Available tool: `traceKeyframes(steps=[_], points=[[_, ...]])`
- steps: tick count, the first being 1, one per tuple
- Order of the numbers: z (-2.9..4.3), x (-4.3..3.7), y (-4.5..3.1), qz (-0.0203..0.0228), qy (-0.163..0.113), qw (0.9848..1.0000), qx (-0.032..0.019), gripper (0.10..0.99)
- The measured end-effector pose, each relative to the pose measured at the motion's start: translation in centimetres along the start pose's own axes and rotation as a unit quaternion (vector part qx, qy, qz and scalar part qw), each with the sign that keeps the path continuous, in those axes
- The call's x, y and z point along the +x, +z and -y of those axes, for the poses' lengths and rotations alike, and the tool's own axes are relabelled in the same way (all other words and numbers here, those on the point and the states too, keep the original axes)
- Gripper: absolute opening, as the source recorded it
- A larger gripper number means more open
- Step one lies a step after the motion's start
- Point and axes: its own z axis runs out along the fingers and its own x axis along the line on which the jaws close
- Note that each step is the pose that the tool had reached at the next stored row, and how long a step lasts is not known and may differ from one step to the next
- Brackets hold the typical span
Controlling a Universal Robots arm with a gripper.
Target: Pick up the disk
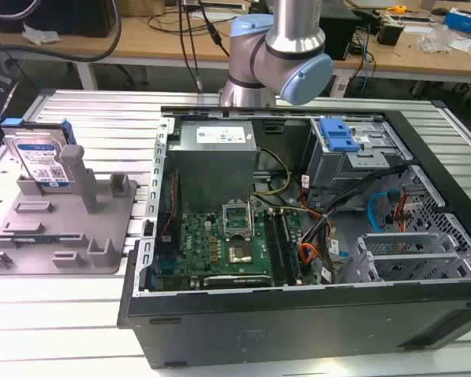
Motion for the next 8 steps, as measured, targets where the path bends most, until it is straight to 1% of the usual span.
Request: traceKeyframes(steps=[8], points=[[0.00,0.00,0.00,0.0000,0.000,1.0000,0.0000,0.106]])
